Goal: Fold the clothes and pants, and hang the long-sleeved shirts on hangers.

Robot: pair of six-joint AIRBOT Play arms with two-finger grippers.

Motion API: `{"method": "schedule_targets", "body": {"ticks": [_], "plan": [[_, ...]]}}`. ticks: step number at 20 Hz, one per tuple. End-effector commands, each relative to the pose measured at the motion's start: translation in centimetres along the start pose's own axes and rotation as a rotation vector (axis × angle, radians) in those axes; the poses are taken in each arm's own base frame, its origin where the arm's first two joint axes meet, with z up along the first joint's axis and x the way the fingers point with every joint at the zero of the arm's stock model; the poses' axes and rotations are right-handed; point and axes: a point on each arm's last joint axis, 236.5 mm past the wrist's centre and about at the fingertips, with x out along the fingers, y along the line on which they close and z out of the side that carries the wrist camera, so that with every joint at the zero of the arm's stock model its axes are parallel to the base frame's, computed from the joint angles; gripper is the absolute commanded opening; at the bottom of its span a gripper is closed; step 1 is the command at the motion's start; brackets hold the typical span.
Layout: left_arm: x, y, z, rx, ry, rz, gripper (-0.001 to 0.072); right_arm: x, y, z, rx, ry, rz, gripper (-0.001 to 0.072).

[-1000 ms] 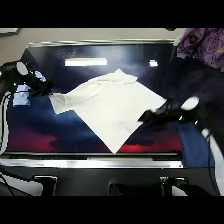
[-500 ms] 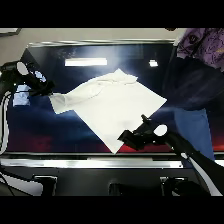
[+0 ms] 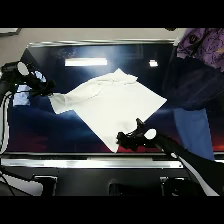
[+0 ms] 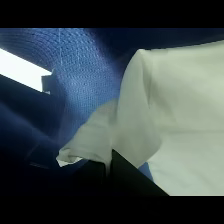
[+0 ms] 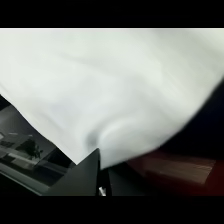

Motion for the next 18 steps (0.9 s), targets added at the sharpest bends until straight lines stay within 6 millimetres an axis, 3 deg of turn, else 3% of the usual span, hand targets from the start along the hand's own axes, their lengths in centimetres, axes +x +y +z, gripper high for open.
{"method": "schedule_targets", "body": {"ticks": [1,3,5,7,9,11,13,15,18], "plan": [[-1.1,-0.2,0.9,0.027,-0.037,-0.012,0.0017,-1.4,3.5,2.9,-0.09,-0.067,0.073,0.0026],[-4.1,-0.6,3.1,0.099,-0.125,-0.037,0.0017,-5.5,7.2,7.4,-0.188,-0.168,0.121,0.0026],[-9.5,-1.2,6.2,0.136,-0.269,-0.07,0.0017,-12.6,11.8,12.4,-0.308,-0.322,0.166,0.0026],[-16.7,-1.8,8.9,0.134,-0.451,-0.116,0.0017,-21.0,16.4,15.6,-0.411,-0.476,0.216,0.0026],[-25.4,-2.1,10.1,0.131,-0.668,-0.17,0.0017,-30.3,21.1,16.1,-0.536,-0.626,0.254,0.0026],[-34.6,-1.8,8.8,0.129,-0.876,-0.22,0.0017,-38.4,24.5,14.6,-0.655,-0.767,0.259,0.0026],[-42.8,-0.8,5.2,0.129,-1.032,-0.255,0.0017,-45.3,26.7,11.2,-0.764,-0.877,0.231,0.0027],[-49.0,0.3,0.1,0.133,-1.148,-0.283,0.0017,-49.7,27.9,7.0,-0.864,-0.954,0.189,0.0027],[-55.1,1.9,-7.3,0.142,-1.281,-0.319,0.0016,-53.4,28.6,0.9,-0.922,-1.028,0.204,0.0027]]}}
